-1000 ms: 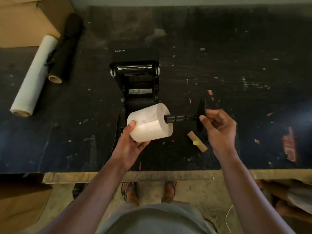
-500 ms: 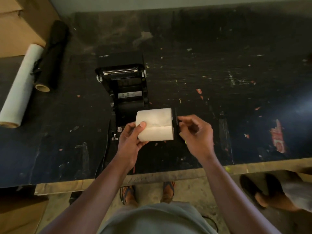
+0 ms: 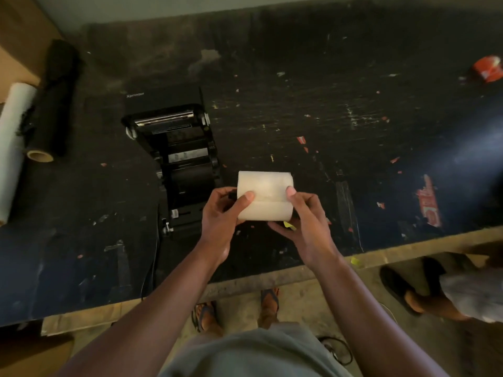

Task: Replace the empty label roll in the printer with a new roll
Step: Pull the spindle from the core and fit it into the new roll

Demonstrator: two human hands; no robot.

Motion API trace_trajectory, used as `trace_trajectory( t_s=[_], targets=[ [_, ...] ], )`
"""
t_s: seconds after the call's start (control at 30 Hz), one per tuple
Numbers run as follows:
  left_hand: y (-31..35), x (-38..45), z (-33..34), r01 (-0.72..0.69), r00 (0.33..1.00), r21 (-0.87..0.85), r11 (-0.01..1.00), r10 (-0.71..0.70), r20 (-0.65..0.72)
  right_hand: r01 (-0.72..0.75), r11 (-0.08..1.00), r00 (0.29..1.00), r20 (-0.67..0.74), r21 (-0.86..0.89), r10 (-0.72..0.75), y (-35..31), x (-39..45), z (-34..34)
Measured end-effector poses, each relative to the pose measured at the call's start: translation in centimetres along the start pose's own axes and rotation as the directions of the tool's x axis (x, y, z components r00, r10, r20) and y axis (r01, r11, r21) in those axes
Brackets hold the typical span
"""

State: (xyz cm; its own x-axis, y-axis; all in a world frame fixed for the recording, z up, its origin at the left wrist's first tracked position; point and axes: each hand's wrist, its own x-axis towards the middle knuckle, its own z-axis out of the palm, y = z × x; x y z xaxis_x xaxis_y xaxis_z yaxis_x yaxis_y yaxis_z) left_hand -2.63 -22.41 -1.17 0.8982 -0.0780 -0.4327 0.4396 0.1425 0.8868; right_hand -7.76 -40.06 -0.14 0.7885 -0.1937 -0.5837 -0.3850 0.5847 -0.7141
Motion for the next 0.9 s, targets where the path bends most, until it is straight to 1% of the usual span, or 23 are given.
trace_trajectory(
  t_s=[0.13, 0.2, 0.27, 0.3, 0.33, 0.37, 0.4, 0.43, 0.47, 0.5, 0.53, 0.6, 0.63, 0.67, 0.73, 0.83, 0.9],
  targets=[
    [0.6, 1.1, 2.7, -0.004, 0.998, 0.09, 0.996, -0.002, 0.059, 0.026, 0.999, 0.996, -0.091, 0.023, -0.024, -2.2, 0.7, -0.9],
    [0.7, 1.9, 3.7, -0.018, 0.99, 0.112, 0.994, 0.001, 0.143, 0.035, 0.997, 0.994, -0.108, 0.072, -0.027, -3.2, 1.0, -2.0],
    [0.9, 3.1, 4.3, 0.002, 0.97, 0.114, 0.993, -0.029, 0.241, 0.051, 0.989, 0.991, -0.126, 0.139, -0.034, -4.1, 1.2, -3.4],
    [0.9, 3.9, 4.7, 0.016, 0.965, 0.137, 0.99, -0.052, 0.259, 0.066, 0.983, 0.99, -0.137, 0.169, -0.043, -4.6, 1.3, -4.3],
    [0.8, 4.8, 5.2, 0.015, 0.968, 0.192, 0.981, -0.062, 0.243, 0.087, 0.977, 0.986, -0.155, 0.192, -0.058, -5.1, 1.5, -5.1],
    [0.5, 5.9, 5.8, -0.019, 0.979, 0.299, 0.954, -0.044, 0.201, 0.109, 0.972, 0.982, -0.175, 0.209, -0.073, -5.5, 1.6, -5.9],
    [-0.1, 7.2, 6.3, -0.081, 0.986, 0.451, 0.889, 0.007, 0.164, 0.126, 0.967, 0.977, -0.198, 0.221, -0.082, -5.9, 1.7, -6.6],
    [-0.8, 8.3, 7.0, -0.147, 0.984, 0.604, 0.783, 0.057, 0.166, 0.139, 0.964, 0.971, -0.222, 0.227, -0.088, -6.1, 1.7, -7.3],
    [-1.5, 9.3, 7.8, -0.207, 0.975, 0.722, 0.66, 0.077, 0.208, 0.146, 0.962, 0.966, -0.241, 0.229, -0.09, -6.3, 1.7, -7.9],
    [-2.5, 10.1, 8.6, -0.265, 0.959, 0.796, 0.544, 0.061, 0.278, 0.149, 0.963, 0.963, -0.255, 0.226, -0.089, -6.3, 1.7, -8.5],
    [-3.6, 10.9, 9.4, -0.317, 0.938, 0.841, 0.438, 0.012, 0.347, 0.147, 0.964, 0.96, -0.265, 0.222, -0.086, -6.2, 1.7, -8.9],
    [-5.7, 12.1, 10.6, -0.404, 0.9, 0.888, 0.22, -0.079, 0.429, 0.145, 0.967, 0.962, -0.258, 0.207, -0.089, -5.8, 1.5, -9.8],
    [-6.7, 12.5, 11.1, -0.435, 0.887, 0.891, 0.133, -0.106, 0.449, 0.145, 0.969, 0.965, -0.247, 0.201, -0.093, -5.5, 1.4, -10.2],
    [-7.6, 12.9, 11.5, -0.46, 0.876, 0.885, 0.072, -0.125, 0.465, 0.146, 0.969, 0.966, -0.241, 0.201, -0.095, -5.2, 1.3, -10.5],
    [-8.9, 13.4, 12.1, -0.486, 0.865, 0.874, 0.009, -0.137, 0.483, 0.148, 0.965, 0.966, -0.24, 0.217, -0.094, -4.6, 1.2, -11.0],
    [-9.1, 14.2, 12.6, -0.468, 0.881, 0.883, 0.021, -0.065, 0.469, 0.144, 0.958, 0.964, -0.254, 0.249, -0.079, -3.9, 1.0, -11.7],
    [-8.7, 15.0, 12.9, -0.482, 0.875, 0.876, 0.015, -0.04, 0.483, 0.14, 0.953, 0.959, -0.278, 0.269, -0.062, -3.6, 0.9, -12.3]
  ],
)
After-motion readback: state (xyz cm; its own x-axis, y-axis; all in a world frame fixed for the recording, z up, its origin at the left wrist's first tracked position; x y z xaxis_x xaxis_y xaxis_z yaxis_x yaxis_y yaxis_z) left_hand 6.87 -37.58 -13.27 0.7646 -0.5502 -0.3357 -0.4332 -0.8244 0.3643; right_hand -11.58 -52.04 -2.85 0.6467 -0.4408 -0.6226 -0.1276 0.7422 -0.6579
